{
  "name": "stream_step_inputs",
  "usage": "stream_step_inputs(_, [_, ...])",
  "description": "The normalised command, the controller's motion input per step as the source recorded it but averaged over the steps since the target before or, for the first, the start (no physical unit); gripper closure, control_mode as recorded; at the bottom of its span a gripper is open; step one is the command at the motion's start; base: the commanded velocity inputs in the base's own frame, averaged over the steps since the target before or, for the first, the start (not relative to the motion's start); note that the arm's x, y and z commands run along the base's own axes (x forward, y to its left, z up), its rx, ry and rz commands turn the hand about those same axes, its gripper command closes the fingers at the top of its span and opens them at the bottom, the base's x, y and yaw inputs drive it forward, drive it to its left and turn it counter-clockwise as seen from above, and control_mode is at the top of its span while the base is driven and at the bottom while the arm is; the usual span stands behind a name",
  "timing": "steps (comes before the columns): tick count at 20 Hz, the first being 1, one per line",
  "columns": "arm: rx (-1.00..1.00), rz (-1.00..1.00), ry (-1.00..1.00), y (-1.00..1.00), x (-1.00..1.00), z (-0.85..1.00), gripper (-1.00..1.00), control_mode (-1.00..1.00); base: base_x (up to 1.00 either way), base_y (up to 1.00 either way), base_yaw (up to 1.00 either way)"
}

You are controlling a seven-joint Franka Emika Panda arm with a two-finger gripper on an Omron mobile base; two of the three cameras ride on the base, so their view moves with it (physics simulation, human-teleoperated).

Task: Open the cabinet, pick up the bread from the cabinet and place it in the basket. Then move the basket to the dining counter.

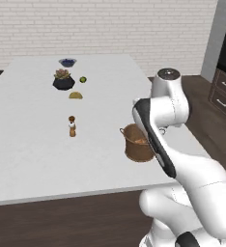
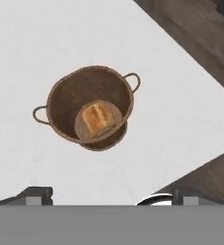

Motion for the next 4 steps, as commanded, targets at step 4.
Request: stream_step_inputs(4, [-0.47, 0.59, 0.0, 1.0, -0.36, 0.71, -1.0, -1.0, 0.0, 0.0, 0.0])
